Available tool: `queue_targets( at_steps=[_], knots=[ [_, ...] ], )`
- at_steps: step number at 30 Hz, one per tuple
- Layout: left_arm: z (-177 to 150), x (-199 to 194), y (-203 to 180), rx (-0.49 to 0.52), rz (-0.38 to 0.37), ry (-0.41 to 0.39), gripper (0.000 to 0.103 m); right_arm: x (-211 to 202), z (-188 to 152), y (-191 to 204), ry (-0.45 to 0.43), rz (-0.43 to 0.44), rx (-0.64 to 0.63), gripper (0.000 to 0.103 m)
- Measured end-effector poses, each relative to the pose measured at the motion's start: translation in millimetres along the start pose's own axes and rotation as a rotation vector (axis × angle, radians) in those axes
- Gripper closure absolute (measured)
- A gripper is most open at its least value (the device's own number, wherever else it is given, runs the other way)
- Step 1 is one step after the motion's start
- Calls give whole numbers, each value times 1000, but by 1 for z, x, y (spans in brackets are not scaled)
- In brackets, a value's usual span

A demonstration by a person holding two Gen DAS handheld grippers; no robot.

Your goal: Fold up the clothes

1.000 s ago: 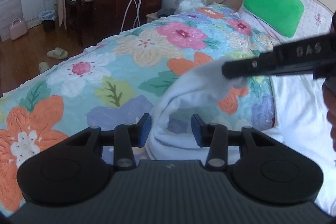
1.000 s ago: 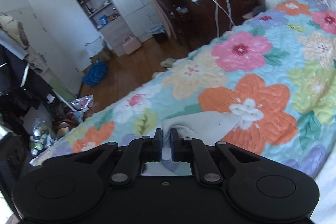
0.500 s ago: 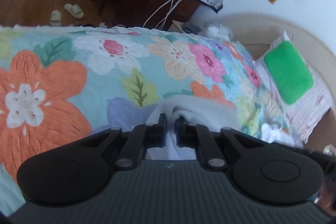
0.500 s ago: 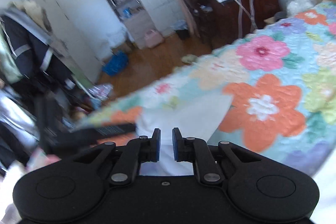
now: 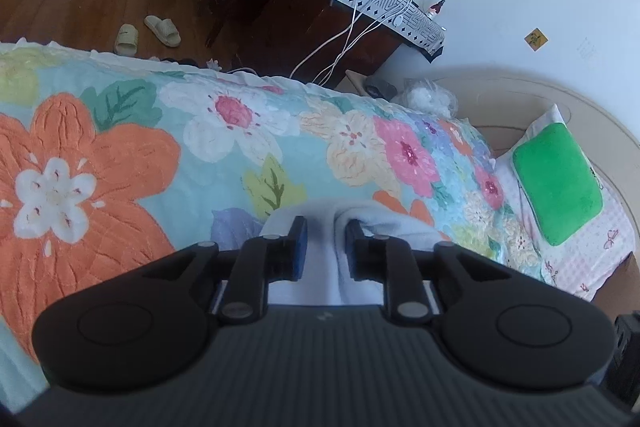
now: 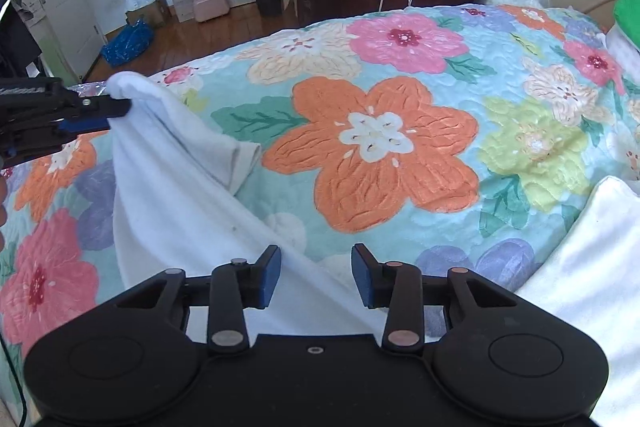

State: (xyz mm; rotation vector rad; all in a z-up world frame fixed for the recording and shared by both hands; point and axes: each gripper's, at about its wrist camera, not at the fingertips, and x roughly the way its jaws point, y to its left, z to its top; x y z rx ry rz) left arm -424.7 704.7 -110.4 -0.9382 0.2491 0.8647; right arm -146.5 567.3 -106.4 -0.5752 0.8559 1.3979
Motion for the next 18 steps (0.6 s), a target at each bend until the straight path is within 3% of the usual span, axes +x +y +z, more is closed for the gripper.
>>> queue_targets(
  at_steps=[3,5,6,7,8,9,14,18],
  knots=[
    [5,-5,25,-156,-92,-2,75,8,5,-4,11,19,18,52],
    [6,-9,35,-215,-108,-37,75,21,5,0,58,76,15,50],
    [7,-11,39,-231,-105,-59,75,30,5,3,97,114,3,55],
    [8,-12,40,-229,-94,-69,75,37,4,10,117,113,-45,81],
    [9,-12,42,-227,-81,-68,75,33,4,14,91,79,-62,93],
    [9,-11,43,-228,-69,-64,75,28,5,17,62,43,-77,97],
    [5,8,46,-207,-27,39,74,2,10,22,-54,-126,-109,99],
    [-3,33,37,-167,13,173,61,-11,11,0,-38,-207,-57,99]
  ],
)
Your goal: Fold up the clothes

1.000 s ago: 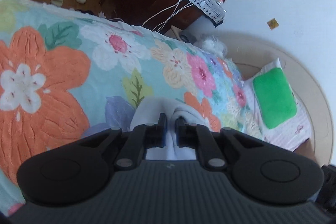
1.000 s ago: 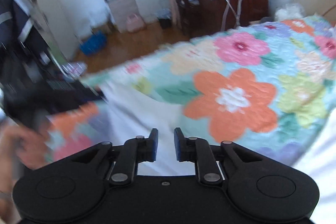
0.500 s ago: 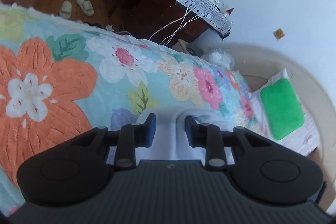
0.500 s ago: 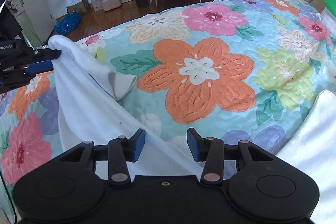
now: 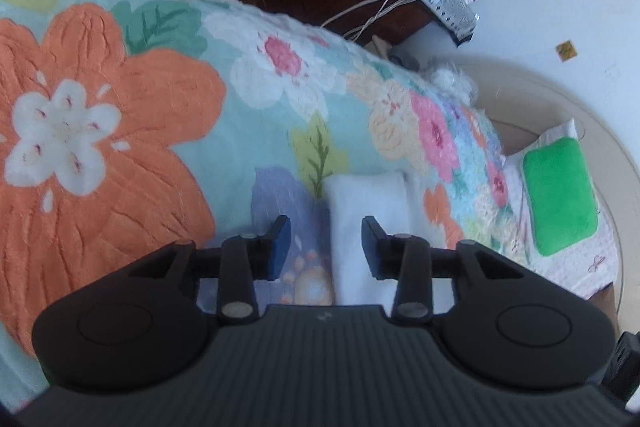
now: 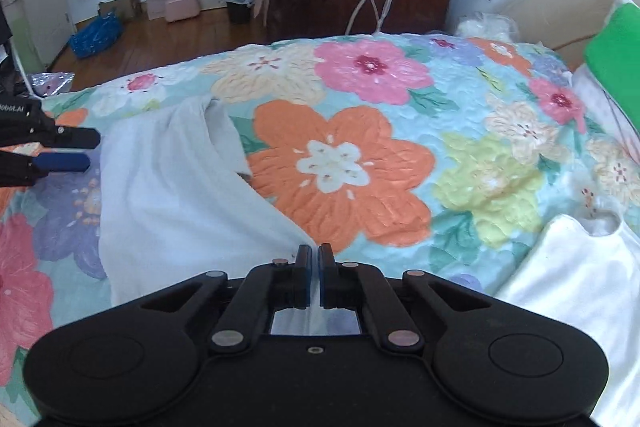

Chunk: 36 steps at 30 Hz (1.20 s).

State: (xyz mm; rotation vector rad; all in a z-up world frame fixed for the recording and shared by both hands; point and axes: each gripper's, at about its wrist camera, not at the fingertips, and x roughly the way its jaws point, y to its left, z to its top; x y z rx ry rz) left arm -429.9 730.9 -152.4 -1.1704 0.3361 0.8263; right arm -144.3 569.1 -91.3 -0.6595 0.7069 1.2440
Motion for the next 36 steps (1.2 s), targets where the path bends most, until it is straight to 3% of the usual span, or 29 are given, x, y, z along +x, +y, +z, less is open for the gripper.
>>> queue_targets(
  at_steps=[3,6,9,11,15,17,19,21,22,24,26,27,29,31,33,36],
  knots=[
    [-13,5,-10,54,36,6,61,1,-5,-30,20,-56,140,95],
    [-16,11,-11,43,3,32,61,-4,-14,-54,18,-30,252,84],
    [-16,15,-13,21,-53,31,61,-18,-22,-57,13,-21,289,70],
    [-18,23,-12,-17,-126,61,59,-28,-29,-50,7,-4,268,69],
    [-23,42,-13,-88,-218,83,58,-46,-46,-30,12,98,227,69],
    [-24,51,-12,-108,-230,57,50,-53,-54,-18,20,209,215,68],
    [-26,55,-11,-129,-236,42,50,-56,-60,-7,31,300,200,64],
    [-24,52,-13,-129,-252,40,44,-56,-64,3,41,325,180,57],
    [-22,51,-14,-129,-261,37,38,-54,-66,8,51,310,164,55],
    [-21,43,-14,-141,-234,-8,38,-52,-69,14,71,283,134,55],
    [-20,33,-19,-97,-188,-80,38,-51,-72,12,82,274,144,55],
    [-18,31,-23,-61,-180,-72,38,-50,-73,11,88,269,149,55],
    [-16,31,-29,-19,-195,-23,38,-44,-74,12,102,218,123,55],
    [-17,35,-34,8,-214,27,38,-37,-74,18,110,89,56,57],
    [-20,41,-39,36,-220,82,38,-32,-76,18,121,25,35,56],
    [-33,56,-56,155,-187,246,39,-33,-79,11,108,56,98,57]
  ],
)
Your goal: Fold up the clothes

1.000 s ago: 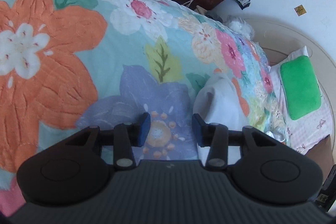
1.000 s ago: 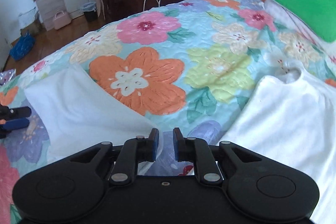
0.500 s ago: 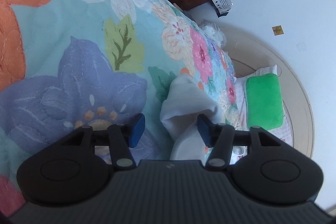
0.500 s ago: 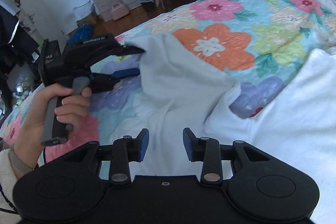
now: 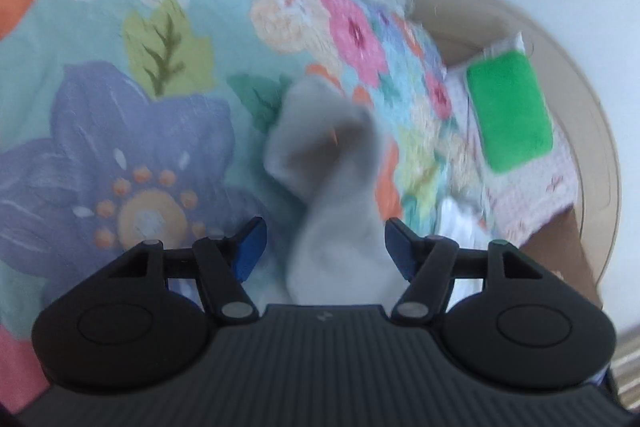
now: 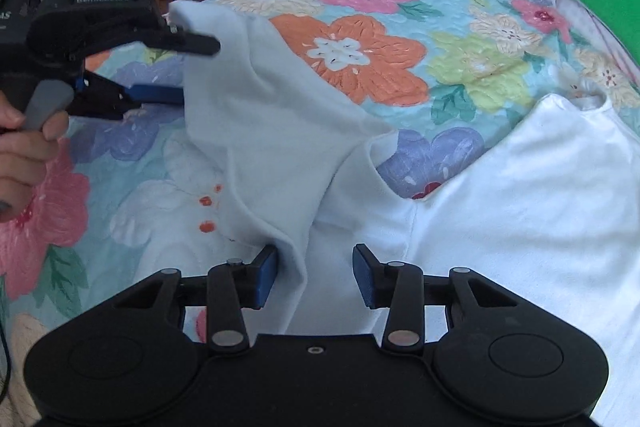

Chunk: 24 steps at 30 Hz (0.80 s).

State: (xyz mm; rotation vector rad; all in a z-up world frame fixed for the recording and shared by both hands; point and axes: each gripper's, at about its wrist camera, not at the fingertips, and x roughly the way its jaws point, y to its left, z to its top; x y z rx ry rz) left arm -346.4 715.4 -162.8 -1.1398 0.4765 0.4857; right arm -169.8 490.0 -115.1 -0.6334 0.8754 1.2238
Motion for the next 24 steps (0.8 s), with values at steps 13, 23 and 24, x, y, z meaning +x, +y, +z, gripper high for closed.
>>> queue_targets(
  at_steps=[13,23,24],
  knots=[
    [-1,-26,-27,196,168,-455,99,5,-8,5,-40,187,-21,91],
    [3,-88,-43,256,301,-696,97,-2,-15,21,-45,254,-122,93],
    [6,-86,-29,189,309,-680,97,0,-16,24,-34,257,-135,92]
  ],
)
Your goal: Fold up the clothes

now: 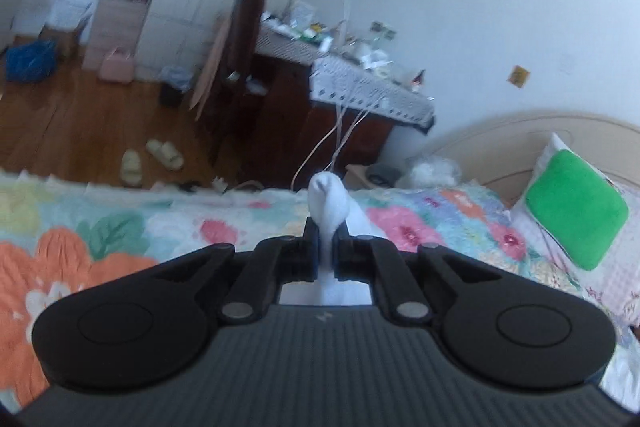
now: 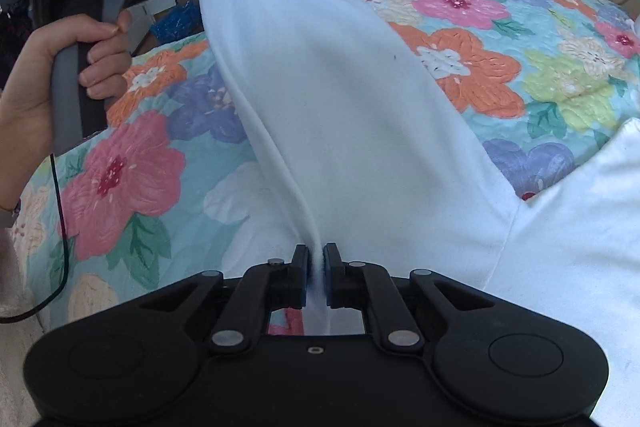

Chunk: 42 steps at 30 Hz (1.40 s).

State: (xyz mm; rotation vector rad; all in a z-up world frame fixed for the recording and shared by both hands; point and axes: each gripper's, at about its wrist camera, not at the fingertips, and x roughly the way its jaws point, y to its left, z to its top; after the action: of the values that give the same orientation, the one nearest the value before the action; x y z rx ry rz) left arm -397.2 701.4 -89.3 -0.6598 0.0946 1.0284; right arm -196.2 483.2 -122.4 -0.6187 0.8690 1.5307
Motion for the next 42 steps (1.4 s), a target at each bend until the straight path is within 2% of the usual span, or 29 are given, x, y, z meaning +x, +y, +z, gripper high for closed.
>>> queue_targets(
  at_steps=[2,4,6,9,12,13,14,15,17,19,21,24,25,26,28,30,33,35,36,37,39,42],
  knots=[
    [-4,13,31,-149,2,58,97,4,-2,5,10,-12,-25,92],
    [-6,15,54,-231,10,69,97,9,-4,9,19,-24,-49,92],
    [-3,13,62,-252,5,54,97,6,-4,9,21,-14,-50,92],
    [4,7,57,-232,-39,21,97,4,-5,8,31,3,-58,92],
    [15,-7,40,-151,-120,-34,97,4,-9,6,30,9,-58,92],
    [19,-15,33,-119,-158,-75,96,5,-9,6,29,11,-52,91],
    [22,-20,29,-89,-163,-89,90,6,-10,5,31,13,-48,91],
    [24,-25,24,-61,-166,-102,90,7,-10,4,32,15,-43,91],
    [26,-25,25,-42,-74,-61,90,9,-10,2,38,19,-33,91],
    [23,-15,41,-78,-12,60,90,10,-9,1,41,23,-27,91],
    [14,-1,67,-189,36,237,90,10,-8,1,43,24,-22,91],
    [2,3,93,-305,50,356,90,10,-7,3,50,19,-26,89],
    [2,2,95,-314,34,353,86,10,-6,5,53,16,-34,88],
    [2,1,97,-323,18,350,73,10,-5,7,58,10,-44,88],
    [4,3,95,-312,-11,338,60,10,-3,9,69,2,-59,87],
    [6,8,90,-282,-25,351,59,10,2,11,86,7,-61,85],
    [8,12,79,-218,-38,396,59,6,18,12,111,65,-52,85],
    [15,16,72,-161,-26,403,57,-2,40,12,101,155,-42,85],
    [18,20,71,-129,-18,411,56,-8,54,14,71,167,-51,77],
    [21,25,70,-101,-6,419,51,-14,68,15,40,178,-61,65],
    [26,39,72,-59,19,438,47,-18,95,17,-16,156,-87,53],
    [27,63,80,-106,20,503,44,-9,128,16,-38,104,-129,50]
  ],
)
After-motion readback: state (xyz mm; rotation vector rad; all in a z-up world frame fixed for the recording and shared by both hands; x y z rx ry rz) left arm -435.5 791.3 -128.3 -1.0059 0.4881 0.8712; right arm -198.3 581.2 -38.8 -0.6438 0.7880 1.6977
